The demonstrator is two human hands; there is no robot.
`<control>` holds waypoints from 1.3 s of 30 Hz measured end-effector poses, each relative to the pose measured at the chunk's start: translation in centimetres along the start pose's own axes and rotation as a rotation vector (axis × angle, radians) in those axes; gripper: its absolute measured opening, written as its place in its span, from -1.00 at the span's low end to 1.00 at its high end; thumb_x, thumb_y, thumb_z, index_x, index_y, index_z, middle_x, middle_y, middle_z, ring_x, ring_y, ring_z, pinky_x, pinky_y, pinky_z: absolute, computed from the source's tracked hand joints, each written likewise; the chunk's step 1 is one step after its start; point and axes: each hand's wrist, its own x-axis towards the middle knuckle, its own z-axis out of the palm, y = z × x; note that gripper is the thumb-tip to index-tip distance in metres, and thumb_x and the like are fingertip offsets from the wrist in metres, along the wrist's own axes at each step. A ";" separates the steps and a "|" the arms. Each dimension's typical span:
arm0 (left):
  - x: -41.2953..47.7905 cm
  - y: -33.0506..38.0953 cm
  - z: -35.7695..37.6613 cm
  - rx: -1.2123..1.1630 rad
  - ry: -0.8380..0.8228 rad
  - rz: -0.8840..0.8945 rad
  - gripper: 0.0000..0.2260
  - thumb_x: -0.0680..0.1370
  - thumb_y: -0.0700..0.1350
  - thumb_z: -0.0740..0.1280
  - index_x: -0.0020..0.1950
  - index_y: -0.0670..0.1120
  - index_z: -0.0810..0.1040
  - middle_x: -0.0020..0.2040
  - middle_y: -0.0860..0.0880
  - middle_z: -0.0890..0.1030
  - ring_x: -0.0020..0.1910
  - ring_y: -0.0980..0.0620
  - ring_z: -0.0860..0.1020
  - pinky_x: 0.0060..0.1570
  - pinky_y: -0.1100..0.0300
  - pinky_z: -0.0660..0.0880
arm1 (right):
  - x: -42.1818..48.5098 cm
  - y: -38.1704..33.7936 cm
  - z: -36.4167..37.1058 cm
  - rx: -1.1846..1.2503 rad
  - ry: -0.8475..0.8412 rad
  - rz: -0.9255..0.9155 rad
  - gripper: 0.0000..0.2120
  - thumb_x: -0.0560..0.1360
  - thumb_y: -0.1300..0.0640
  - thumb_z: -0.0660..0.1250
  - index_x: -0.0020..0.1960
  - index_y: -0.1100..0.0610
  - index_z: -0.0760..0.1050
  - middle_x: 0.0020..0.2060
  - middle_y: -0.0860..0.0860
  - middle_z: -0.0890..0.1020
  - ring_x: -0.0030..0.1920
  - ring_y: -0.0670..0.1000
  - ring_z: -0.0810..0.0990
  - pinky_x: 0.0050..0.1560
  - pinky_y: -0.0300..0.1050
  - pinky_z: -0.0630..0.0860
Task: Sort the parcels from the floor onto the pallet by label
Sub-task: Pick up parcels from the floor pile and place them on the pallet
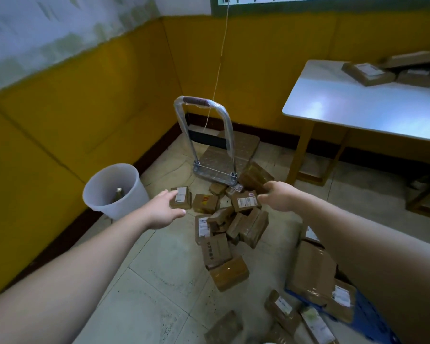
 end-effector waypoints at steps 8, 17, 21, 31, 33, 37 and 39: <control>11.9 -1.9 0.6 0.091 -0.164 0.108 -0.36 0.54 0.08 0.32 0.54 0.04 0.11 0.55 -0.07 0.08 0.50 -0.06 0.13 0.40 0.02 0.16 | 4.2 -0.3 4.6 0.123 0.016 0.182 -0.50 0.56 -0.04 0.28 0.43 0.11 0.31 0.32 0.09 0.46 0.14 0.02 0.49 -0.12 -0.23 0.42; 24.6 -6.4 5.0 0.220 -0.514 0.295 -0.35 0.53 0.06 0.33 0.53 -0.04 0.15 0.53 -0.07 0.17 0.48 -0.02 0.18 0.38 0.13 0.17 | 6.6 -0.6 16.8 0.332 -0.003 0.565 -0.42 0.56 -0.07 0.26 0.50 0.11 0.21 0.45 0.09 0.34 0.39 0.10 0.37 0.32 -0.02 0.36; 28.1 -8.5 9.8 0.209 -0.587 0.257 -0.38 0.53 0.06 0.33 0.52 -0.04 0.17 0.51 -0.06 0.23 0.45 -0.02 0.26 0.32 0.18 0.24 | 8.2 0.3 23.5 0.411 -0.069 0.640 -0.41 0.56 -0.08 0.27 0.51 0.06 0.20 0.44 0.08 0.35 0.33 0.07 0.43 0.26 -0.01 0.43; 36.0 -16.5 36.4 -0.019 -0.703 -0.090 -0.47 0.55 0.06 0.30 0.48 -0.05 0.25 0.43 -0.10 0.35 0.34 -0.11 0.37 0.13 0.14 0.34 | 21.0 15.7 40.6 0.427 -0.112 0.677 -0.41 0.55 -0.06 0.26 0.50 0.07 0.17 0.34 0.14 0.42 0.05 0.07 0.51 -0.14 -0.14 0.45; 37.0 -18.2 41.8 -0.047 -0.710 -0.182 -0.48 0.56 0.07 0.29 0.45 -0.10 0.31 0.40 -0.11 0.40 0.31 -0.12 0.40 0.20 0.10 0.38 | 23.7 18.9 44.3 0.401 -0.129 0.660 -0.43 0.56 -0.07 0.25 0.48 0.10 0.20 0.31 0.16 0.43 0.10 0.12 0.53 -0.03 -0.07 0.50; 38.0 -20.6 50.8 -0.187 -0.727 -0.428 -0.43 0.51 0.18 0.29 0.39 -0.13 0.33 0.36 -0.15 0.41 0.25 -0.14 0.43 0.16 -0.03 0.46 | 29.2 24.2 50.5 0.339 -0.156 0.624 -0.40 0.55 -0.03 0.25 0.49 0.17 0.15 0.40 0.19 0.31 0.26 0.20 0.43 0.19 0.05 0.46; 38.4 -21.2 54.2 -0.324 -0.728 -0.547 -0.45 0.51 0.19 0.29 0.37 -0.11 0.32 0.37 -0.14 0.39 0.28 -0.17 0.41 0.13 -0.06 0.47 | 31.3 25.8 53.0 0.338 -0.140 0.592 -0.29 0.55 0.02 0.26 0.56 0.14 -0.02 0.50 0.17 0.15 0.43 0.23 0.24 0.37 0.08 0.30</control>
